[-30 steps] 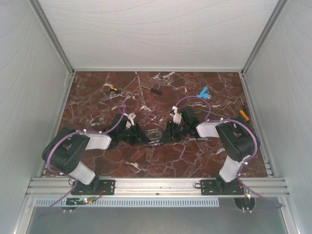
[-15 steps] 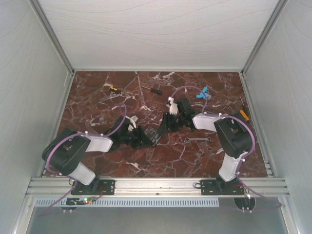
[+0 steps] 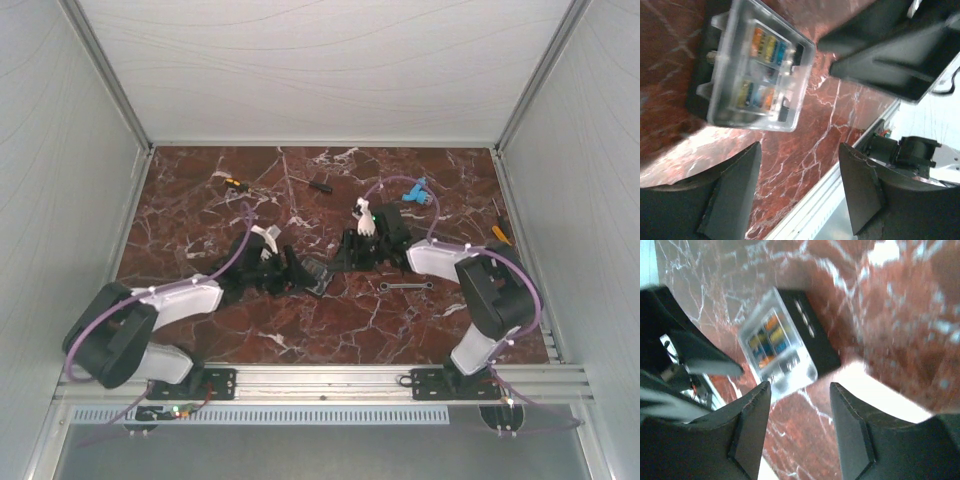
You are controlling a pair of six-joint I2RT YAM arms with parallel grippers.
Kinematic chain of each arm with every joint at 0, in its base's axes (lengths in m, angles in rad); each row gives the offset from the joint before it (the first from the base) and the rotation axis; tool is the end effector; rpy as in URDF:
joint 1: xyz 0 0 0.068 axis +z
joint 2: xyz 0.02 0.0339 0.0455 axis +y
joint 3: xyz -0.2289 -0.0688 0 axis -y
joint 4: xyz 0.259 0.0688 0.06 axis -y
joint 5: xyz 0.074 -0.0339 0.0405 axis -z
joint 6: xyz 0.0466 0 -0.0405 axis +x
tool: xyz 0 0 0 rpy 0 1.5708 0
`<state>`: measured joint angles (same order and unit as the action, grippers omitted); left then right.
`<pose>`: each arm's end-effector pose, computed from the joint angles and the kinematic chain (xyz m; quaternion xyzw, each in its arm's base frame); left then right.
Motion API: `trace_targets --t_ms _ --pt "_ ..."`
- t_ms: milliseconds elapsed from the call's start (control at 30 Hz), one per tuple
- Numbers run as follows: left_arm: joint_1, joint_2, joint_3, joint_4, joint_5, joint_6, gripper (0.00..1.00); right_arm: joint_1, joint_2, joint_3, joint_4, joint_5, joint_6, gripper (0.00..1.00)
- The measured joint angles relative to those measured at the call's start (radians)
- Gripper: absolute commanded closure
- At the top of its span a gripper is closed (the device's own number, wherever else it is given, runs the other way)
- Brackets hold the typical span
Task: Snap on the fuse box
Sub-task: Close the fuse box cover on the fuse box base.
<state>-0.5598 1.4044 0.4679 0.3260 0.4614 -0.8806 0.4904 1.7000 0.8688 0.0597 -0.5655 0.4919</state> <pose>0.2252 -0.1656 0.0998 -0.0336 0.8692 -0.4490 0.2042 0.2967 0.1867 0.1106 -0.1079 0.8847 0.4029 0.2083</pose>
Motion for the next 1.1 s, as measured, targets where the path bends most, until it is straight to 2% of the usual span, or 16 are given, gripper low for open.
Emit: trace_targets --t_ms 167,333,533,800,1100 --pt "0.071 -0.105 0.000 -0.142 -0.068 0.079 0.39 0.017 -0.085 -0.162 0.050 -0.007 0.097 0.51" --pt "0.143 -0.027 0.051 -0.190 -0.080 0.154 0.45 0.061 -0.091 -0.236 0.147 -0.002 0.206 0.50" --pt "0.146 0.127 0.118 -0.123 -0.018 0.175 0.50 0.071 -0.091 -0.269 0.241 0.015 0.293 0.48" --pt "0.127 0.175 0.086 -0.014 0.076 0.146 0.55 0.071 -0.091 -0.320 0.275 0.029 0.326 0.50" --pt "0.079 0.179 0.007 0.054 0.114 0.087 0.56 0.058 -0.091 -0.336 0.297 0.027 0.336 0.61"
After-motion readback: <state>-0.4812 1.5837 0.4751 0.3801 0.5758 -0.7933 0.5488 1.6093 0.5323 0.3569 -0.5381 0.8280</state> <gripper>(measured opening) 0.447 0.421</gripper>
